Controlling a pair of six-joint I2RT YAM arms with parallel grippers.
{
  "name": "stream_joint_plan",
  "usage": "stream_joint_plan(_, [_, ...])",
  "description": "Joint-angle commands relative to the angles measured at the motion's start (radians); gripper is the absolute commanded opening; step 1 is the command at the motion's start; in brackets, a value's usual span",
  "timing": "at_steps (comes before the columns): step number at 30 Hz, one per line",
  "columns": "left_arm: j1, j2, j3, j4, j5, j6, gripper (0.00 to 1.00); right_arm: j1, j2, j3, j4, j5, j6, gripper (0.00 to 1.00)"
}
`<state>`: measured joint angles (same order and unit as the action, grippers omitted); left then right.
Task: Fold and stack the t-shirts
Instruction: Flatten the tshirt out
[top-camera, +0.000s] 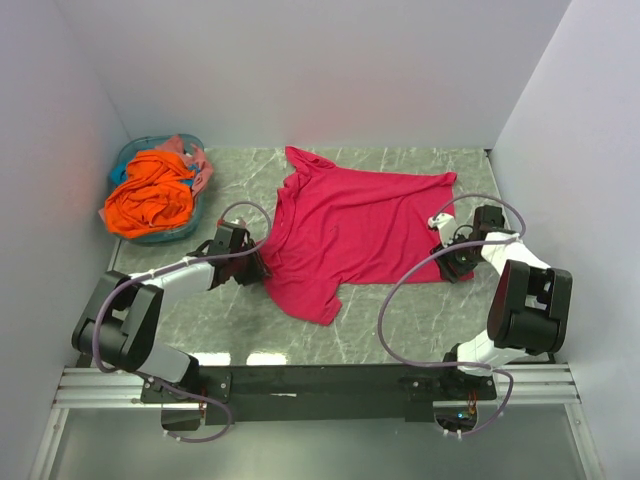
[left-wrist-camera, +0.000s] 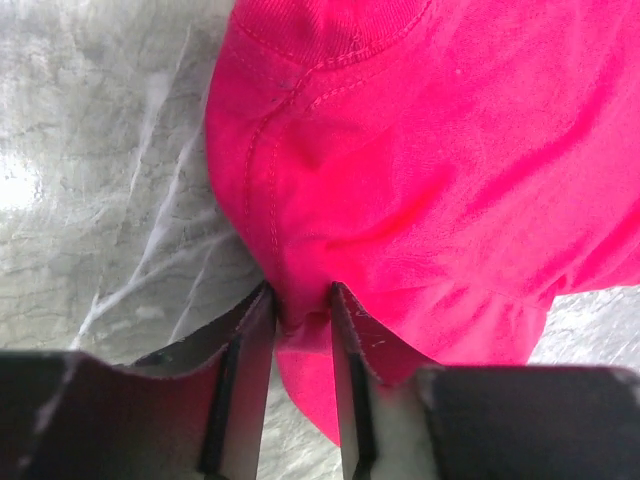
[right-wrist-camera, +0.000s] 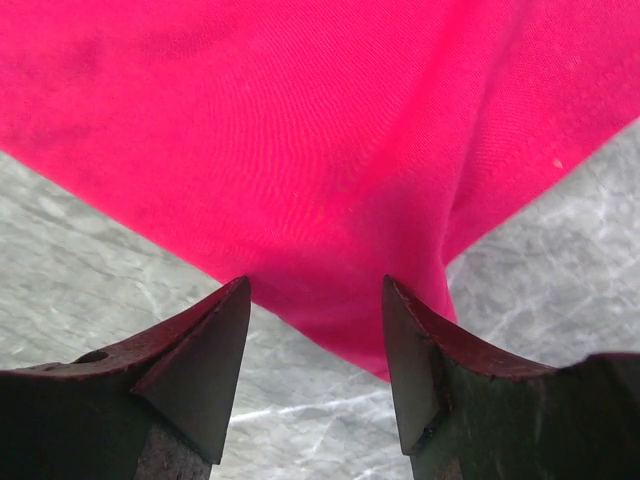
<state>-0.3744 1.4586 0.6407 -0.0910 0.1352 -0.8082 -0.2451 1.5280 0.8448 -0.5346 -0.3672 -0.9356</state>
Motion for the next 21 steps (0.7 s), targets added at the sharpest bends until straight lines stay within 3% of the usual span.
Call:
stream_joint_plan(1, [-0.003,-0.033,-0.006,0.039,0.007,0.000,0.33,-0.022,-0.011,0.025,0.012,0.039,-0.005,0.62])
stream_joint_plan(10, [-0.003,-0.070,0.004,0.048,0.024,0.015,0.20,-0.063,-0.039,0.014,-0.105,-0.029,-0.130,0.61])
stream_joint_plan(17, [-0.001,-0.089,0.001,0.037,0.034,0.021,0.19,-0.060,0.050,0.028,-0.084,-0.026,-0.114,0.58])
stream_joint_plan(21, [-0.003,-0.139,-0.012,0.022,0.023,0.030,0.20,-0.060,0.078,0.034,-0.084,-0.018,-0.108,0.47])
